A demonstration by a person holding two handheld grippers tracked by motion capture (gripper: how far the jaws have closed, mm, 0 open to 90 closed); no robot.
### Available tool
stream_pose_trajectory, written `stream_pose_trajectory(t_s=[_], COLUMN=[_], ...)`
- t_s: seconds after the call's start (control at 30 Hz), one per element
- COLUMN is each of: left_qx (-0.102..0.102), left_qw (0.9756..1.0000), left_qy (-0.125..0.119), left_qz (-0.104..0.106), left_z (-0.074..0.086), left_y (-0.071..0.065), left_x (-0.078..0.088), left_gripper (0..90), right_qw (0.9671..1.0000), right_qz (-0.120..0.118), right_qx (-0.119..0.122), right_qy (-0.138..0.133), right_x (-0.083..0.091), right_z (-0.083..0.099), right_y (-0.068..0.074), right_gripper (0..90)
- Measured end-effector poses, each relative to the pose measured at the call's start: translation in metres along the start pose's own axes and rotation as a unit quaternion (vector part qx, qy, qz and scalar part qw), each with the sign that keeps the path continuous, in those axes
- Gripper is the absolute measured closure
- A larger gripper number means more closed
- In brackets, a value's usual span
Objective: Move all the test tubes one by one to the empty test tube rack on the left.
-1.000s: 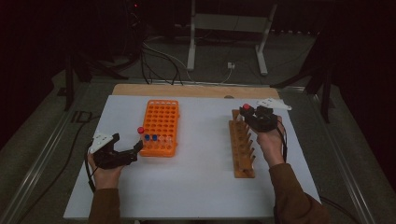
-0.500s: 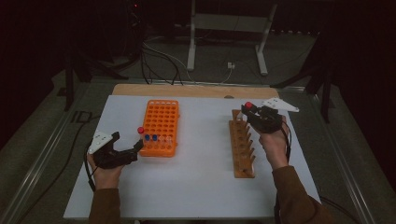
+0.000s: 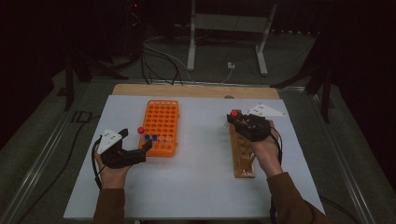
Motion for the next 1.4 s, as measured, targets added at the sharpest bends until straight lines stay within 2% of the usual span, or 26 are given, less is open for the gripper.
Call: stream_pose_trajectory(t_s=[0.23,0.53,0.83,0.93,1.17,1.3,1.37,1.4], left_qx=[-0.008,-0.043,-0.079,-0.083,-0.100,-0.111,-0.119,-0.119], left_qw=[0.9999,0.9983,0.9934,0.9916,0.9875,0.9860,0.9843,0.9832], left_qy=[-0.004,0.008,0.018,0.028,0.057,0.062,0.065,0.065], left_qz=[0.011,0.038,0.081,0.094,0.108,0.107,0.113,0.122], left_z=[-0.006,-0.012,-0.011,-0.007,0.002,0.007,0.009,0.009], left_y=[-0.010,-0.035,-0.072,-0.080,-0.093,-0.099,-0.100,-0.100], left_x=[0.000,-0.010,-0.027,-0.034,-0.046,-0.050,-0.051,-0.051], left_gripper=[0.7,3.4,6.8,7.4,8.7,18.9,30.6,39.2], right_qw=[0.9993,0.9966,0.9922,0.9902,0.9851,0.9827,0.9817,0.9814], right_qz=[-0.037,-0.079,-0.120,-0.134,-0.165,-0.178,-0.182,-0.184], right_qx=[0.002,0.004,0.013,0.013,0.013,0.014,0.017,0.017], right_qy=[0.009,0.023,0.031,0.037,0.047,0.051,0.053,0.054], right_x=[-0.005,-0.014,-0.018,-0.021,-0.025,-0.026,-0.027,-0.027], right_z=[0.003,0.007,0.005,0.005,0.007,0.007,0.008,0.008], right_y=[0.022,0.046,0.073,0.081,0.097,0.104,0.107,0.108], right_gripper=[70.6,70.5,70.5,70.4,70.4,70.4,70.4,70.4])
Point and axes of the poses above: each handheld gripper's, and its own axes: x roughly backward along the jaws, z roughly out of its underside, y roughly to its left, the point moved 2 cm from there along -x, roughly forward along the jaws, and after that the axes turned 1 degree about -y, right-handed, at the moved point
